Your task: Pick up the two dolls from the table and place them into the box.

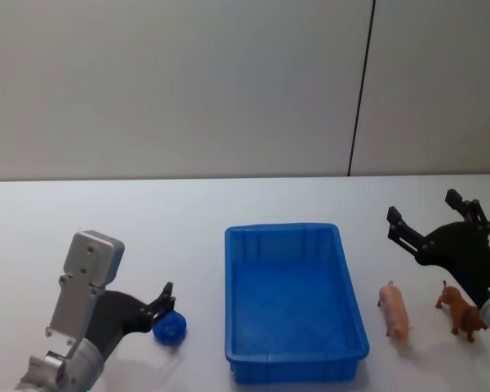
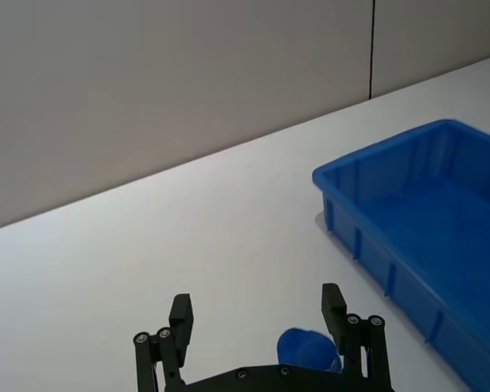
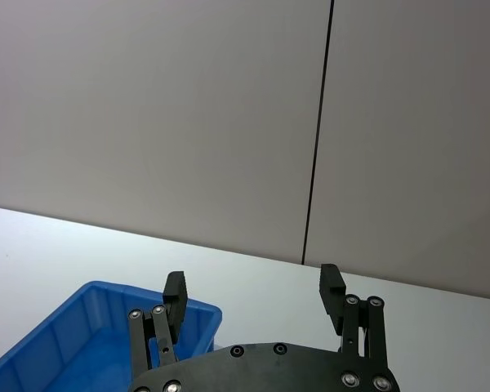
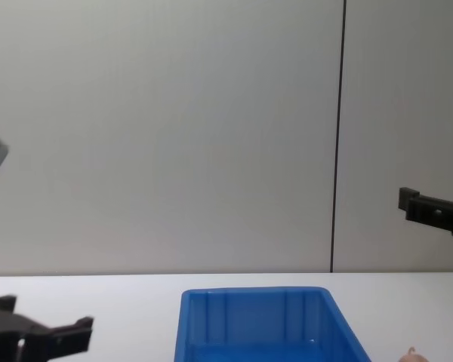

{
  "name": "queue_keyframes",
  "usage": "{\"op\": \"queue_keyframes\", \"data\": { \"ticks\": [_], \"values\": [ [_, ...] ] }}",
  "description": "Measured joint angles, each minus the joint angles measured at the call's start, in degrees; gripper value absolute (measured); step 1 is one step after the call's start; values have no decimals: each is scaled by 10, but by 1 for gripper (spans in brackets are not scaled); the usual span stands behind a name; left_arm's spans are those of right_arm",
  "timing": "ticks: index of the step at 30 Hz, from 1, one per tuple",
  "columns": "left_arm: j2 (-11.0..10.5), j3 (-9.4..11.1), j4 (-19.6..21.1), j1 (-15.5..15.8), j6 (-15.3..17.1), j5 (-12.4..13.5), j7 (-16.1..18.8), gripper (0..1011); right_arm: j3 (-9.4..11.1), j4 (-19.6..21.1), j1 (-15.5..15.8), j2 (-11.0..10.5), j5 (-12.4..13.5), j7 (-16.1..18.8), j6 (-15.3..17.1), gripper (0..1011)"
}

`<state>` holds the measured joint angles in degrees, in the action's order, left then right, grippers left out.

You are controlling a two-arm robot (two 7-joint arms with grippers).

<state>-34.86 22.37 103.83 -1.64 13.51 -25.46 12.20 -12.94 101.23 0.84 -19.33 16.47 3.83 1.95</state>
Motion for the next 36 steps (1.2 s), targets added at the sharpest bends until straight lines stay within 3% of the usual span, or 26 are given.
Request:
{"op": "queue_keyframes", "data": {
  "ticks": [6, 21, 36],
  "values": [
    [-4, -7, -11, -2, 16, -15, 1, 1000, 0, 0, 0, 0, 0, 0, 0, 1001],
    [4, -16, -52, 11, 34, -38, -55, 1000, 0, 0, 0, 0, 0, 0, 0, 1001],
    [1, -23, -58, 2, 45, -64, -71, 1000, 0, 0, 0, 0, 0, 0, 0, 1001]
  ]
}}
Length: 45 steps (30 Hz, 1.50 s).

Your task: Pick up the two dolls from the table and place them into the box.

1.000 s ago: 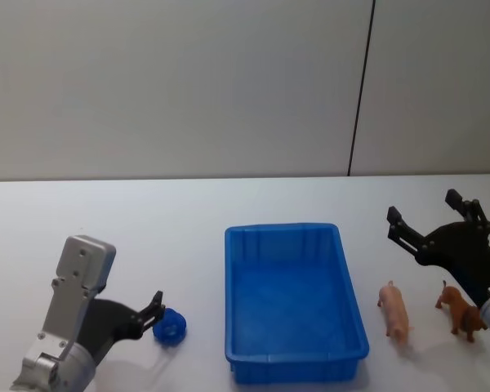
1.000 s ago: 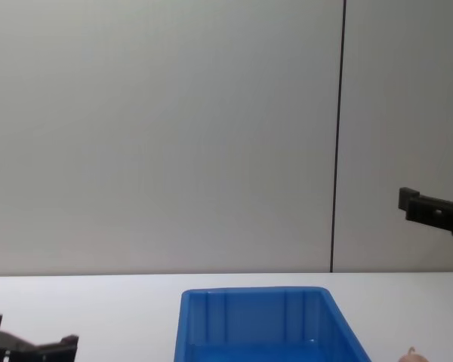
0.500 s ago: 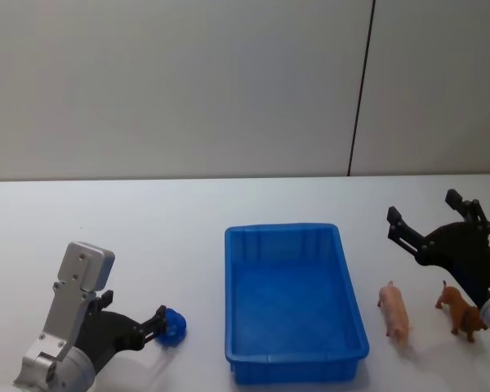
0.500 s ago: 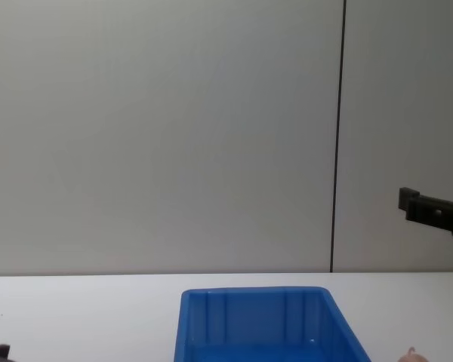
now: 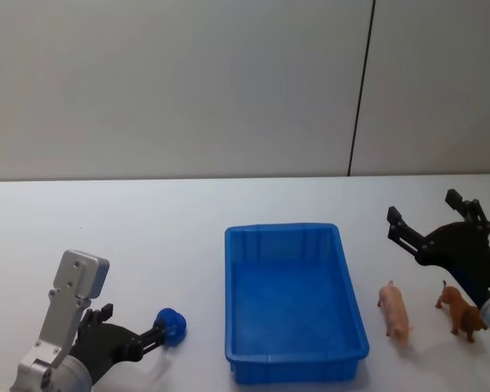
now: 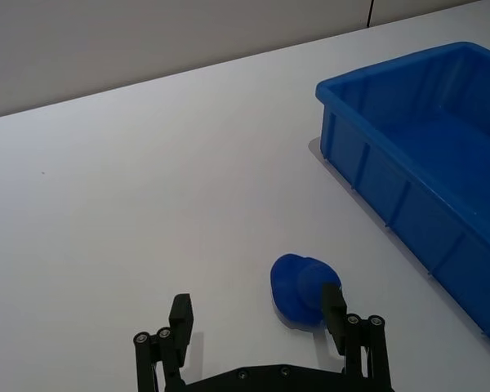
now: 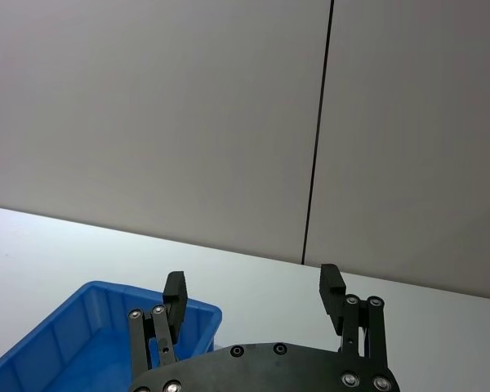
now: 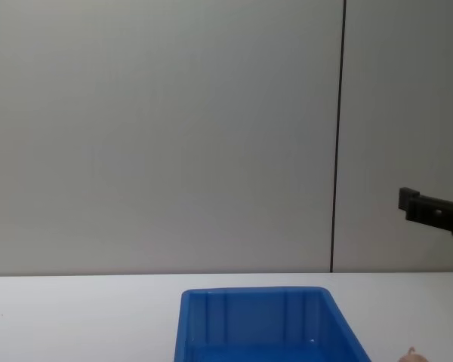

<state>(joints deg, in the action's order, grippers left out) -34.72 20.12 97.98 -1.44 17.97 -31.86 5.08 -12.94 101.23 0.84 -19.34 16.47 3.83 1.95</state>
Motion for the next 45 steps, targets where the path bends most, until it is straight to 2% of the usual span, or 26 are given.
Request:
{"op": "queue_keyframes", "data": {
  "ticks": [7, 23, 34, 45],
  "values": [
    [5, 0, -5, 2, -1, 0, -11, 1000, 0, 0, 0, 0, 0, 0, 0, 1001],
    [35, 6, -33, 32, -15, 25, -62, 1000, 0, 0, 0, 0, 0, 0, 0, 1001],
    [44, 8, -39, 50, 18, 61, -84, 1000, 0, 0, 0, 0, 0, 0, 0, 1001],
    [50, 10, -41, 61, 48, 87, -91, 1000, 0, 0, 0, 0, 0, 0, 0, 1001]
  ]
}}
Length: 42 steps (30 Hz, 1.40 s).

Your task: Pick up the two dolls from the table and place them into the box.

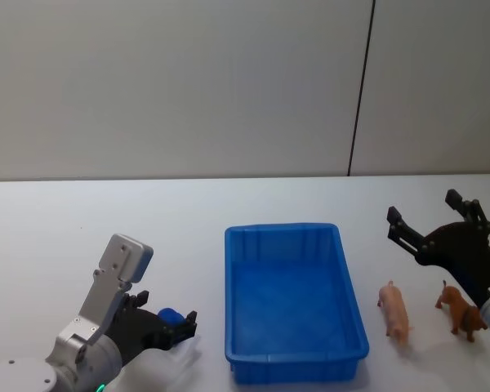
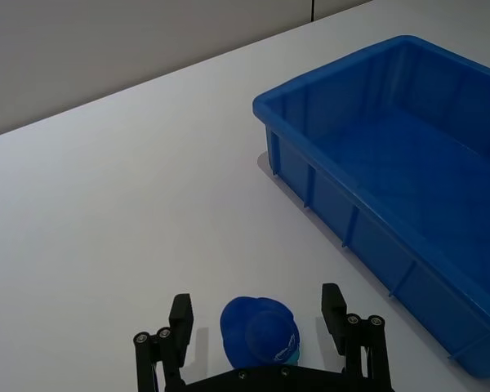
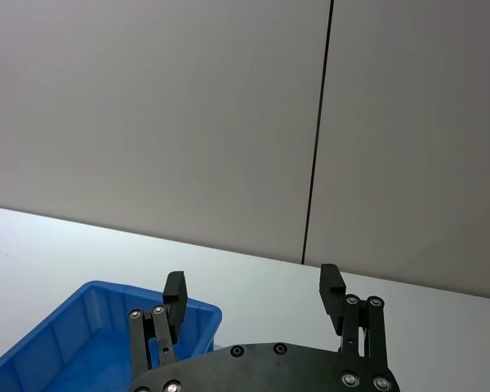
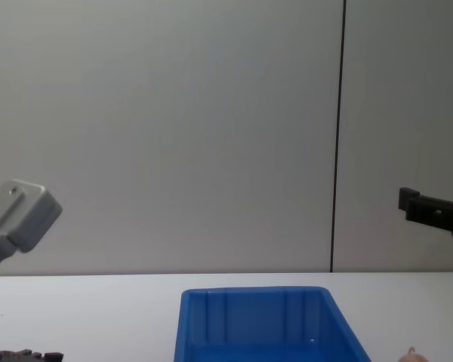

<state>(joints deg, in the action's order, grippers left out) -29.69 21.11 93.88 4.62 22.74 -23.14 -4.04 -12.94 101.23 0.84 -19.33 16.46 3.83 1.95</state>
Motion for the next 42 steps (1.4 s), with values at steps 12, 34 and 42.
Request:
{"op": "queue_keyframes", "data": {
  "ticks": [12, 34, 42],
  "values": [
    [12, 0, -8, 7, 23, -5, 4, 1000, 0, 0, 0, 0, 0, 0, 0, 1001],
    [27, -2, -21, 13, 65, -19, 20, 1000, 0, 0, 0, 0, 0, 0, 0, 1001],
    [30, -1, -25, 16, 71, -15, 21, 925, 0, 0, 0, 0, 0, 0, 0, 1001]
  ]
}}
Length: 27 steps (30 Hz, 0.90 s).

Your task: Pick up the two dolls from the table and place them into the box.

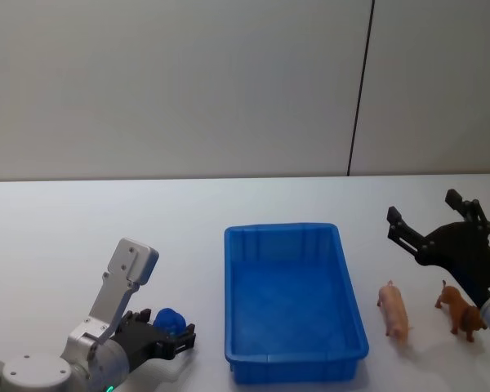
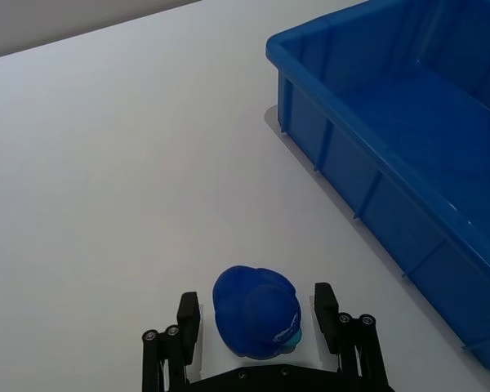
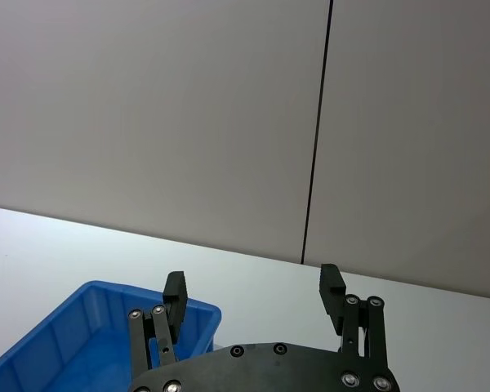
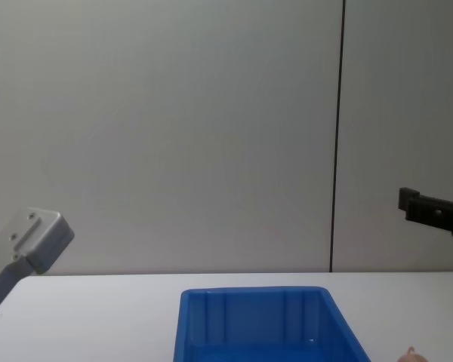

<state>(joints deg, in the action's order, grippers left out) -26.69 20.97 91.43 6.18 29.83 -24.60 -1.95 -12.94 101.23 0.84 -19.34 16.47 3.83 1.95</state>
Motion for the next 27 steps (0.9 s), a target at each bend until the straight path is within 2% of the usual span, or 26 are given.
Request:
{"op": "queue_keyframes", "data": {
  "ticks": [5, 11, 21, 27],
  "values": [
    [1, 0, -1, 1, 2, 2, 0, 812, 0, 0, 0, 0, 0, 0, 0, 1001],
    [2, 0, -2, 2, 4, 3, 0, 607, 0, 0, 0, 0, 0, 0, 0, 1001],
    [3, -1, -2, 3, -1, 2, 1, 527, 0, 0, 0, 0, 0, 0, 0, 1001],
    [3, -7, 5, 6, -25, -5, 3, 486, 0, 0, 0, 0, 0, 0, 0, 1001]
  ]
}}
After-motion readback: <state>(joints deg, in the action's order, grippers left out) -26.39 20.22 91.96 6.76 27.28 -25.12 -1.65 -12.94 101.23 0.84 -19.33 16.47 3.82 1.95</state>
